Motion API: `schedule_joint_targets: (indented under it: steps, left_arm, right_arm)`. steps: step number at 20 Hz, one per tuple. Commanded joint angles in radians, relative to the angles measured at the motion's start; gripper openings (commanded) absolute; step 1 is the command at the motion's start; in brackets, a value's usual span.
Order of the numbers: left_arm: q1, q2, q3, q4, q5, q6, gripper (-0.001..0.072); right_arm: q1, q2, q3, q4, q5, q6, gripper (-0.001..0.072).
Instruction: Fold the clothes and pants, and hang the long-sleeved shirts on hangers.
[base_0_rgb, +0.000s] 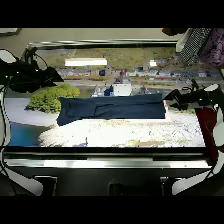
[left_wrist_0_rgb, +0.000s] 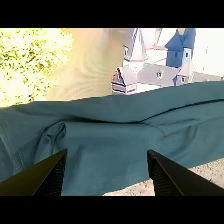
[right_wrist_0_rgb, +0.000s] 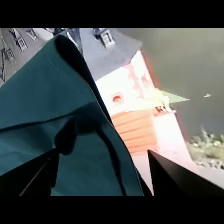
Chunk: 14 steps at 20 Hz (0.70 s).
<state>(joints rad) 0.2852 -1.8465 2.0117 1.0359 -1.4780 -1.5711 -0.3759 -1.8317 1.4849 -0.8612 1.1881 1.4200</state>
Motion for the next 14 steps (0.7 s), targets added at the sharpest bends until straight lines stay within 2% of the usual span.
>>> schedule_joint_targets:
  steps: [1,5,6,7,8,9,10,11,12,13,14]
  left_arm:
    - [-0.009,0.019,0.003,0.004,0.001,0.000,0.0577]
    - [-0.026,0.018,0.003,0.004,0.002,0.000,0.0576]
    - [-0.030,0.018,0.003,0.004,0.002,0.000,0.0576]
    - [-0.032,0.018,0.003,0.004,0.002,0.000,0.0576]
    - [-0.034,0.018,0.003,0.004,0.002,0.000,0.0574]
    - [-0.037,0.018,0.003,0.004,0.002,0.000,0.0570]
    - [-0.043,0.018,0.003,0.002,0.001,0.000,0.0465]
    - [-0.048,0.018,0.003,0.000,-0.001,0.000,0.0285]
    - [-0.057,0.018,0.003,0.000,-0.004,0.000,0.0073]
    - [-0.072,0.015,0.003,0.000,-0.002,-0.004,0.0016]
    - [-0.093,0.010,0.000,-0.001,0.002,-0.020,0.0016]
  right_arm:
    - [0.010,-0.064,0.002,0.080,0.009,-0.053,0.0639]
    - [0.056,-0.095,0.002,0.095,0.010,-0.060,0.0630]
    - [0.072,-0.098,0.002,0.094,0.009,-0.060,0.0582]
    - [0.090,-0.099,0.002,0.089,0.006,-0.060,0.0492]
    - [0.104,-0.099,0.002,0.078,0.002,-0.058,0.0347]
    - [0.110,-0.097,0.002,0.076,0.004,-0.058,0.0168]
    - [0.113,-0.092,0.003,0.070,0.008,-0.049,0.0026]
    - [0.113,-0.075,0.003,0.051,0.011,-0.031,0.0026]
    - [0.113,-0.052,0.010,0.015,0.019,-0.004,0.0025]
    - [0.113,-0.022,0.022,-0.036,0.034,0.034,0.0025]
    - [0.113,0.010,0.037,-0.088,0.060,0.069,0.0025]
